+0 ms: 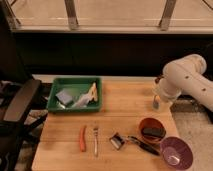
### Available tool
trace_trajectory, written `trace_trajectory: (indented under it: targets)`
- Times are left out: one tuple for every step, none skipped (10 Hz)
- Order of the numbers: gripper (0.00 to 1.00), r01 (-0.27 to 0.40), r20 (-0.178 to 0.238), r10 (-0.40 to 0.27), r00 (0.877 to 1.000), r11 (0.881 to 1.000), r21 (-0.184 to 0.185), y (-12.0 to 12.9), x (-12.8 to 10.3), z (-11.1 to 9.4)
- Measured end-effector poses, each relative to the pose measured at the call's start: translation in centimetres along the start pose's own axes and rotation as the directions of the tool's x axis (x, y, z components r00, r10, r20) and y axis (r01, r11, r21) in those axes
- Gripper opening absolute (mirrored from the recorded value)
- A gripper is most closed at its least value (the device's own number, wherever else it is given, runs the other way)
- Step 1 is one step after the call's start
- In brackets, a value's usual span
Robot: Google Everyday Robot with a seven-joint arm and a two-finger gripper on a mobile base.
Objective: Wipe purple bowl with towel
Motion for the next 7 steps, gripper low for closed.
trace_trajectory:
  targets:
    - [0.65, 0.039, 0.015, -0.039, 0.999, 0.999, 0.025, -1.7, -1.7, -0.3]
    - [0.65, 0.068, 0.024, -0.069, 0.997, 0.997, 0.036, -3.3, -3.2, -0.3]
    - [0.65, 0.093, 0.038, -0.094, 0.995, 0.995, 0.040, -4.8, -5.0, -0.1]
    - [0.65, 0.122, 0.052, -0.125, 0.991, 0.992, 0.043, -6.5, -7.1, 0.3]
    - [0.65, 0.148, 0.060, -0.150, 0.987, 0.988, 0.044, -7.7, -8.8, 0.6]
    - [0.65, 0.186, 0.060, -0.188, 0.980, 0.982, 0.045, -8.7, -11.2, 0.9]
    - [0.65, 0.211, 0.066, -0.214, 0.975, 0.976, 0.043, -9.3, -13.1, 1.2]
